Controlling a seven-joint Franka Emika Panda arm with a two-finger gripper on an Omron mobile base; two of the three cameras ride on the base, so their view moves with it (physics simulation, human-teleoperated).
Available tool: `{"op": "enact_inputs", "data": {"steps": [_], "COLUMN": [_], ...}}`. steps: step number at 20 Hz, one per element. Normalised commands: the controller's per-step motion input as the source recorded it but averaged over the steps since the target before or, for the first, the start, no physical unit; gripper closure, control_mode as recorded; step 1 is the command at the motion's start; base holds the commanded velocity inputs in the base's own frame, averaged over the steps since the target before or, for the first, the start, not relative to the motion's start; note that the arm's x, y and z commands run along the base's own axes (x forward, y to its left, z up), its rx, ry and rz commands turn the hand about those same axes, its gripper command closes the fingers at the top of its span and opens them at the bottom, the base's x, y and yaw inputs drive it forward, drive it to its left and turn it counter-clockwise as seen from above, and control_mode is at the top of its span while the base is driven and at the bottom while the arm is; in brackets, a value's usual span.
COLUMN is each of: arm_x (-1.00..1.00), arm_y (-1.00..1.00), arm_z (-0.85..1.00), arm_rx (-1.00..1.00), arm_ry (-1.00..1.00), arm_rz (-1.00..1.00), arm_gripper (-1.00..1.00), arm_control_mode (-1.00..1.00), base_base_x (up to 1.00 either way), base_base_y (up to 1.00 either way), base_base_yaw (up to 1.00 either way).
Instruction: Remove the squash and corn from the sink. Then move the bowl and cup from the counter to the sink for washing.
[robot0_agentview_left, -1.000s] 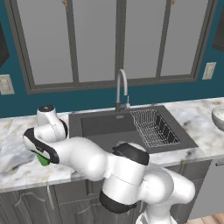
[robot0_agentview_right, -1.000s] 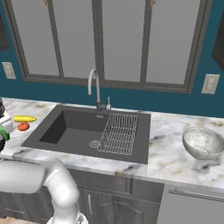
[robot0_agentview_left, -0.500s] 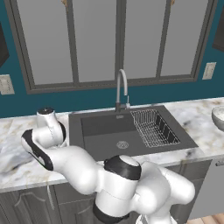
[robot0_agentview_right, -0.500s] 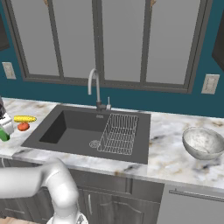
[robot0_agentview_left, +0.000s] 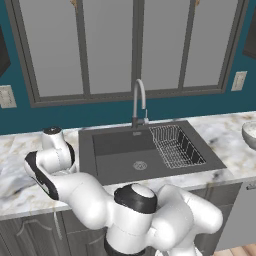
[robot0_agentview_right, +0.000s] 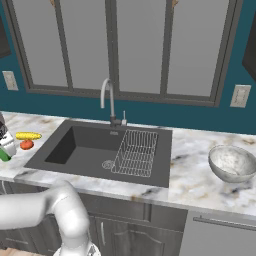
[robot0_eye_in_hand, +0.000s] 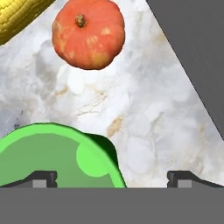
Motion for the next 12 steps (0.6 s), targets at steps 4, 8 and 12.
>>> {"op": "enact_inputs", "data": {"steps": [4, 8, 12], "arm_x": [0.0, 0.0, -0.01], "arm_y": [0.0, 0.01, -0.01], "arm_z": [-0.14, -0.08, -0.03], "arm_rx": [-0.01, -0.01, 0.0], "arm_ry": [0.0, 0.0, 0.02], "arm_rz": [0.0, 0.0, 0.0], "arm_gripper": [1.0, 1.0, 1.0], "arm_control_mode": [-1.0, -1.0, -1.0], "base_base_x": [0.0, 0.0, 0.0], "base_base_y": [0.0, 0.0, 0.0], "base_base_yaw": [0.0, 0.0, 0.0]}}
